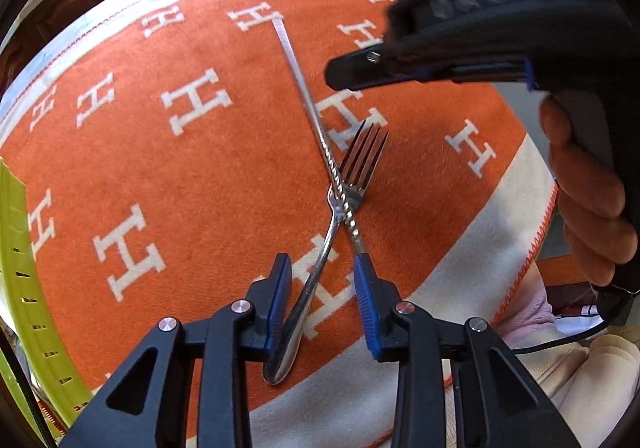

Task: Organize utensils
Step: 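Grasp the steel fork with the left tool while the right tool grasps the metal rod, then lower the fork and the metal rod into the tray with both tools and release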

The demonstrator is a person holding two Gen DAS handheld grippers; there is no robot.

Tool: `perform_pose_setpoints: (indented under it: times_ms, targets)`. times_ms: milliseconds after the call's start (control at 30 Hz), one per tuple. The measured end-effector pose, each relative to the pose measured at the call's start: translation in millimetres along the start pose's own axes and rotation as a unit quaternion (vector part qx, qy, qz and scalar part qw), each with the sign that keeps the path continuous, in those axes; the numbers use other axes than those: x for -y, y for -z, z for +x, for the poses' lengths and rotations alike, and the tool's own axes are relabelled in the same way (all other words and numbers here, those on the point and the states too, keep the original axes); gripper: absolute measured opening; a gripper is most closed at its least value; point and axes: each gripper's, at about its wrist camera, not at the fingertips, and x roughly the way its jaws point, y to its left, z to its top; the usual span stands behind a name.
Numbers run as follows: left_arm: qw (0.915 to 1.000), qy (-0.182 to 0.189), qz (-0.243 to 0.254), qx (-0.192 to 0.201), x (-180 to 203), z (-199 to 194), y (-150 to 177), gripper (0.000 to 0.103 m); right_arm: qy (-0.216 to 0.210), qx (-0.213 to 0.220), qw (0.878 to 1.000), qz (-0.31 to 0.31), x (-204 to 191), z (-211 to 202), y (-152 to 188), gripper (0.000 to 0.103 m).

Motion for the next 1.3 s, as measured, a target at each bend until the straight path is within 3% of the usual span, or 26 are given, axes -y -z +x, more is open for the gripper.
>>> perform_pose_setpoints:
  times_ms: [200,367,433,567,733,1033,1167,1300]
  targets:
    - [0.9998,0.009,-0.012,0.011,-3.7,1.8,-2.2,0.03,0.037,-0.033,0.999,-0.017,-12.1,29.1,-4.4,0.01]
    - [0.9993,0.007,-0.031,0.021,-16.3,-1.5,-1.1,0.016,0.058,-0.018,0.997,-0.049,-25.8,38.1,-1.7,0.012]
    - [0.9989,0.013,-0.038,0.022,-19.5,-1.7,-0.9,0.013,0.065,-0.017,0.996,-0.059,-29.5,39.6,-1.6,0.008]
    - [0.9986,0.015,-0.043,0.024,-25.8,-3.8,1.3,0.012,0.016,-0.028,0.999,-0.008,-13.7,36.0,-7.7,0.005]
    - [0.9989,0.009,-0.038,0.026,-22.4,-1.2,0.0,0.012,-0.012,0.006,1.0,0.027,4.1,6.1,-10.7,0.005]
    - [0.9991,-0.019,-0.021,0.031,-5.9,-1.9,-4.3,0.011,-0.025,0.023,0.998,0.059,30.5,-15.9,1.7,0.005]
    - [0.9984,-0.025,-0.035,0.038,-5.0,-4.4,-6.9,0.003,-0.029,0.021,0.998,0.06,32.0,-15.8,7.0,0.005]
    - [0.9968,-0.025,-0.059,0.046,-17.1,-9.9,2.9,0.002,-0.035,0.02,0.998,0.054,28.1,-16.2,11.2,0.005]
